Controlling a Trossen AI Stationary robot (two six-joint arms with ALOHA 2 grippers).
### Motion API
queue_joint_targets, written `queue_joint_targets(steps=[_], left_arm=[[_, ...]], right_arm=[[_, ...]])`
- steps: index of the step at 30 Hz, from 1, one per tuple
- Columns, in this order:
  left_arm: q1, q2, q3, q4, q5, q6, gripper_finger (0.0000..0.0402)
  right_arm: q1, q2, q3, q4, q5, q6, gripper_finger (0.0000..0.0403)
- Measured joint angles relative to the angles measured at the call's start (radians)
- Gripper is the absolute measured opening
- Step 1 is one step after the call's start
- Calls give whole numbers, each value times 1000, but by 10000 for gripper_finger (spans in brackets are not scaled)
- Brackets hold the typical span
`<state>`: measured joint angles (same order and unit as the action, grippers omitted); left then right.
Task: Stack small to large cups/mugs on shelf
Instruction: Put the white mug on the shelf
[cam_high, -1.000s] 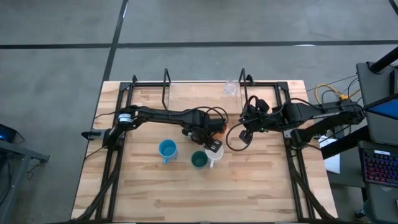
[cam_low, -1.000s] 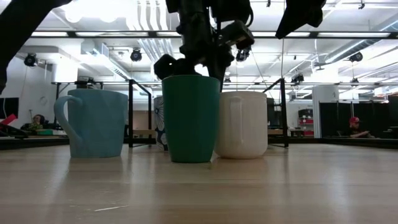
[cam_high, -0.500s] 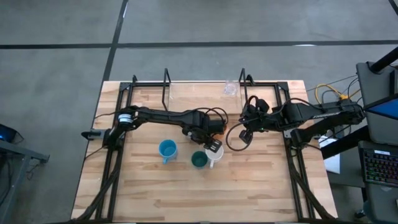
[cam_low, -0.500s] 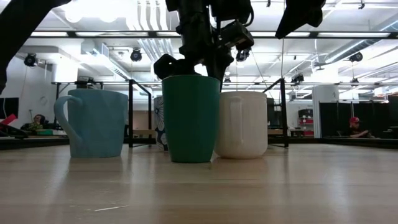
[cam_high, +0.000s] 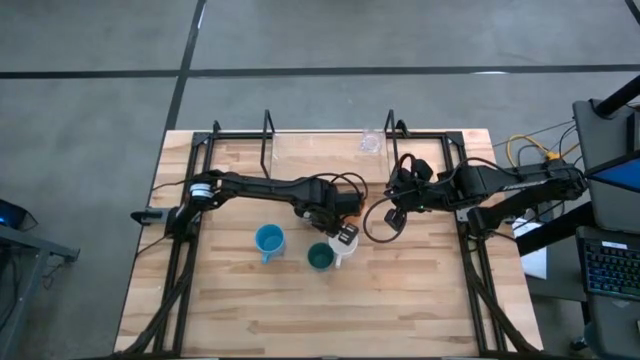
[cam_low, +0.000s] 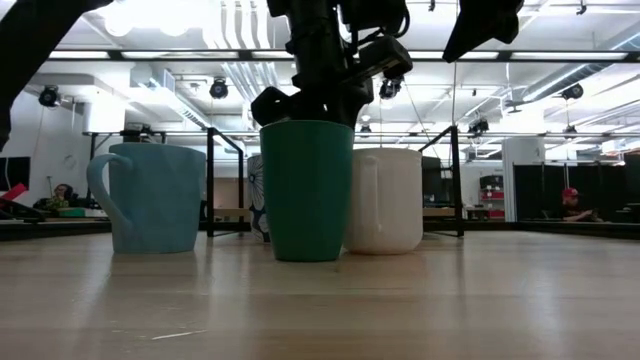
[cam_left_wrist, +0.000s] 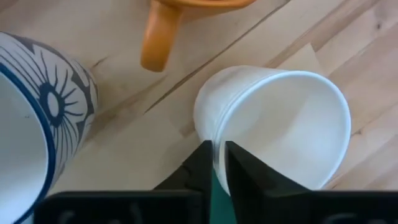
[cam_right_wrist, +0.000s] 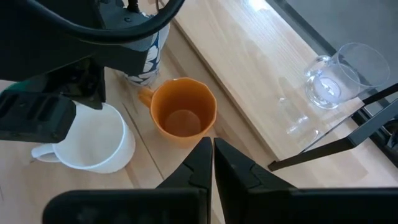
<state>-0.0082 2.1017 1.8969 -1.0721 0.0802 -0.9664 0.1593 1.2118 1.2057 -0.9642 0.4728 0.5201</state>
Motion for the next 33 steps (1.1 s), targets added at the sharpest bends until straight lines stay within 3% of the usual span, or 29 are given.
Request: queue_joint_targets(steps=[5,12,33], left_arm=[[0,0,0,-3,-7,3,2],[1,0,0,-93,-46,6,1],[9,-4,58,-167,-82,39,0]], right_arm=[[0,0,0,0,0,0,9],[0,0,0,0,0,0,9],[0,0,0,0,0,3,9]])
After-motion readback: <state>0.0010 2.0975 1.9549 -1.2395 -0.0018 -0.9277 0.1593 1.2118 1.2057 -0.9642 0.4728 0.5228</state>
